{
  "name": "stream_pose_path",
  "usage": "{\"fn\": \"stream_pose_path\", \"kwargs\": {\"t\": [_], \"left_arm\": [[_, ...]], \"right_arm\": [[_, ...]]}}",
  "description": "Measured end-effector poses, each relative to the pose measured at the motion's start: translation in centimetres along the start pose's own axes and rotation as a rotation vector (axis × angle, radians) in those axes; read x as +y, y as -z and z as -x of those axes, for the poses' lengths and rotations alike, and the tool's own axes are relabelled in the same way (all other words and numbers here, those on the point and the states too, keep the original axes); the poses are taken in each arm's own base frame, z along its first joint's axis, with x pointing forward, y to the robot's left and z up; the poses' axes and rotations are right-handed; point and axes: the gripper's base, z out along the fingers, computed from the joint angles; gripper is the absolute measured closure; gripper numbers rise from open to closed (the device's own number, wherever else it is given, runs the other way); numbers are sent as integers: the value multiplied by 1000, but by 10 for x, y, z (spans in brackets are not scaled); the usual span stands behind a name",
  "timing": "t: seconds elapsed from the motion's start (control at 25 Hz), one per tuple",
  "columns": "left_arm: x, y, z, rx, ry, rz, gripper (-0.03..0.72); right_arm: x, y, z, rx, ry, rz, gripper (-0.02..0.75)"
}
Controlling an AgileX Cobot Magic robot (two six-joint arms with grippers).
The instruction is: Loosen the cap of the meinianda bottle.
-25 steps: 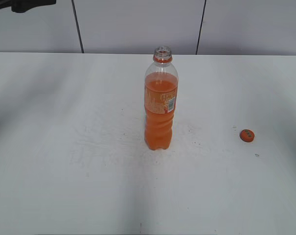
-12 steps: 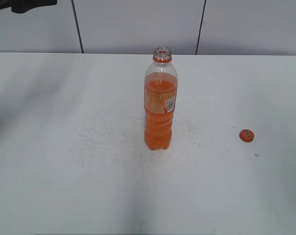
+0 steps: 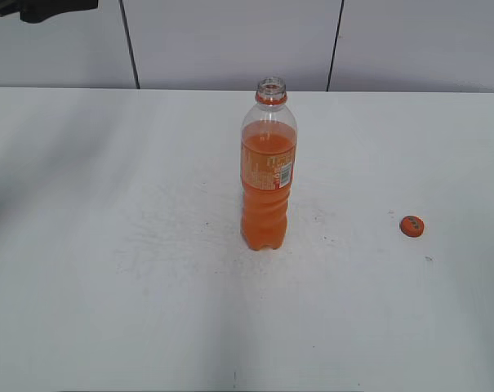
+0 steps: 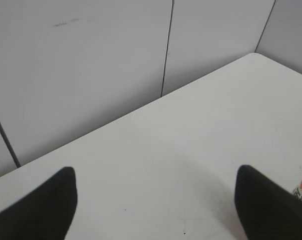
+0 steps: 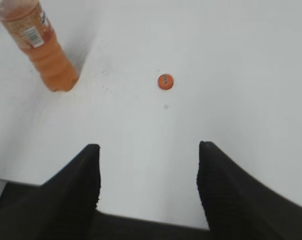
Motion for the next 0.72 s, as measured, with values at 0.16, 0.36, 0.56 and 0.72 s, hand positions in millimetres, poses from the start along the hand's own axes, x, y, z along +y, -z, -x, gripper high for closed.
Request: {"fn": "stream_pose_path", "kwargs": {"t": [0.16,0.36,0.56,0.72], "left_arm": [[0,0,0,0,0,0,102],[0,0,0,0,0,0,102],[0,0,0,-1,-1,-3,102],[-1,0,0,0,-1,-4,102]], "right_arm": [[-6,2,-22,-108,45,-86,278],[-7,-3,-47,-119,32,-110,278],[-8,-7,-53,-80,30,-112,278],[-8,-8,-54,-77,30,-112,278]]}}
